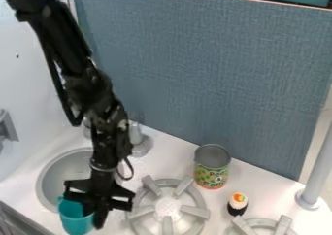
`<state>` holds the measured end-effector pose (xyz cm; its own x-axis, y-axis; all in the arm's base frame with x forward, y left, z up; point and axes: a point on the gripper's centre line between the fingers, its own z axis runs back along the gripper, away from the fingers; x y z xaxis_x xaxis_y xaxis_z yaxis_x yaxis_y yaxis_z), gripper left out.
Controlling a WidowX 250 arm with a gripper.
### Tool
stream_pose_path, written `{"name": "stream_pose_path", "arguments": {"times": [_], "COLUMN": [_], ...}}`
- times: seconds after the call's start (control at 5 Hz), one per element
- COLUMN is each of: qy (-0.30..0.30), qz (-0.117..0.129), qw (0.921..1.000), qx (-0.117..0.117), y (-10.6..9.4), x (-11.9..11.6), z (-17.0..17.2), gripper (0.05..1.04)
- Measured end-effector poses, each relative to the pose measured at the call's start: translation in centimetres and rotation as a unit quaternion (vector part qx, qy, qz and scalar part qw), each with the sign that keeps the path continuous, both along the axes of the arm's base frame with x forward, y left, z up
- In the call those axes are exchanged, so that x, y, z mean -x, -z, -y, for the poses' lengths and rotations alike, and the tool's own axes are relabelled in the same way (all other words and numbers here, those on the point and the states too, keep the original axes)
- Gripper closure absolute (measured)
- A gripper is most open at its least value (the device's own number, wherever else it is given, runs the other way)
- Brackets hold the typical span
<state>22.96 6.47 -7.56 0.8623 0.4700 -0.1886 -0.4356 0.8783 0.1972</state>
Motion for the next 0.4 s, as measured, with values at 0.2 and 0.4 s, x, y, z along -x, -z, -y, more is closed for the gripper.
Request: {"name": "stream_pose_path", "arguments": {"times": [0.2, 0.4], "qy": [0.013, 0.039], "qz": [0.032, 0.039], "qw": [0.9994, 0.9982], "qx": [0.004, 0.024], "y": [0.8, 2.2], "x": [-1.5, -2.3], "z": [0.0, 1.1], "gripper": [0.976, 0.976]}}
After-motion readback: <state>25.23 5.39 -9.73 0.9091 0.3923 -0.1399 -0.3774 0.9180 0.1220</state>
